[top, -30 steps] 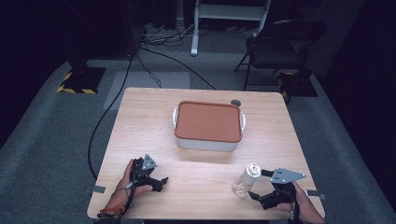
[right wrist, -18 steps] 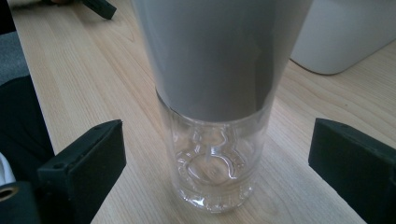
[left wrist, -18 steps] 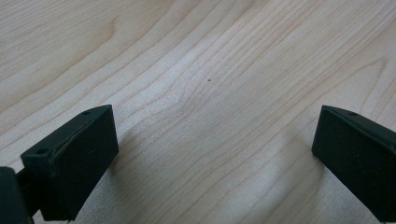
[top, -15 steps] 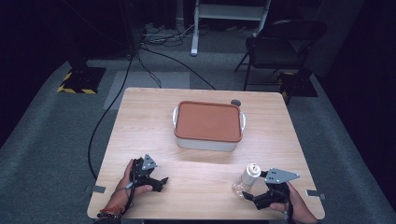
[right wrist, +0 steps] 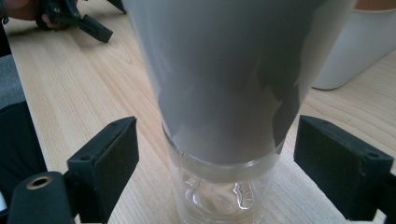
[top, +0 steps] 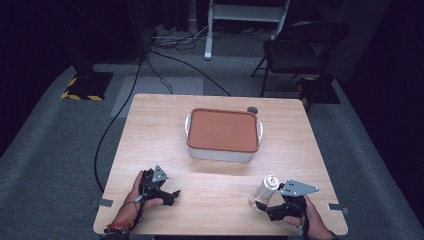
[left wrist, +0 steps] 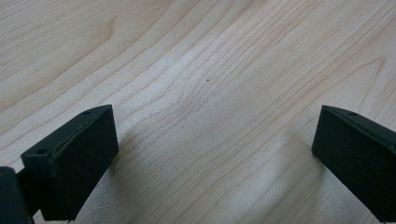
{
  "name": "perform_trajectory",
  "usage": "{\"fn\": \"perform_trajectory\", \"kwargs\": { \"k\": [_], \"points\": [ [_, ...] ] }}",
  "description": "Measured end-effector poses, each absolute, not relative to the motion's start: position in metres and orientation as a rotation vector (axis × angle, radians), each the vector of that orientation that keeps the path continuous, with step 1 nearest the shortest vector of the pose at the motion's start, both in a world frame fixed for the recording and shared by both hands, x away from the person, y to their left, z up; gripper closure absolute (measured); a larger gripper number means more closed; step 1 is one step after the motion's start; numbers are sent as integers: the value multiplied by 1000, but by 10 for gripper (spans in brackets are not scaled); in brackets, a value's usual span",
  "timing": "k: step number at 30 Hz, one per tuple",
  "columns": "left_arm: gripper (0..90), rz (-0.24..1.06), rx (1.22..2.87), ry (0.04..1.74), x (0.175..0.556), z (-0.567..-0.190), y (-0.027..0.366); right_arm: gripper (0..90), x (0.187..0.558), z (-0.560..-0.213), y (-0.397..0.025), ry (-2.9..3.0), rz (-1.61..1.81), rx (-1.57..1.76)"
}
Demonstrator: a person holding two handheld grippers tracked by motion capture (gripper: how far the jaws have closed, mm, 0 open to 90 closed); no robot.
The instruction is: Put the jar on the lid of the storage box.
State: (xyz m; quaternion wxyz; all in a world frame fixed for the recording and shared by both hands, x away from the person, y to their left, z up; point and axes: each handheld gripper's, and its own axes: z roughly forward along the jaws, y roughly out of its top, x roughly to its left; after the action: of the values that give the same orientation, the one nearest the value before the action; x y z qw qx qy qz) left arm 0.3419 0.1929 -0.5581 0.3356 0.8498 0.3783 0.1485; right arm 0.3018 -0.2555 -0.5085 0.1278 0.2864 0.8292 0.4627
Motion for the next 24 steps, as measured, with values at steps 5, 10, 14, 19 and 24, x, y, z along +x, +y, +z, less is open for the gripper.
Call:
{"fn": "perform_trajectory", "kwargs": {
  "k": [5,10,14,19,24],
  "points": [
    [3,387,2217,986,342,-558,193,184,303,-510,-254,2400,1356,855],
    [3,385,2216,985,342,-558,193,254,304,-511,-254,2393,1367,866],
    [3,384,2215,984,342,-558,193,324,304,-511,-255,2378,1368,866],
    [3,384,2215,984,342,-558,193,374,304,-511,-256,2384,1378,863],
    [3,383,2215,983,342,-558,193,383,303,-510,-256,2376,1380,858]
  ]
}}
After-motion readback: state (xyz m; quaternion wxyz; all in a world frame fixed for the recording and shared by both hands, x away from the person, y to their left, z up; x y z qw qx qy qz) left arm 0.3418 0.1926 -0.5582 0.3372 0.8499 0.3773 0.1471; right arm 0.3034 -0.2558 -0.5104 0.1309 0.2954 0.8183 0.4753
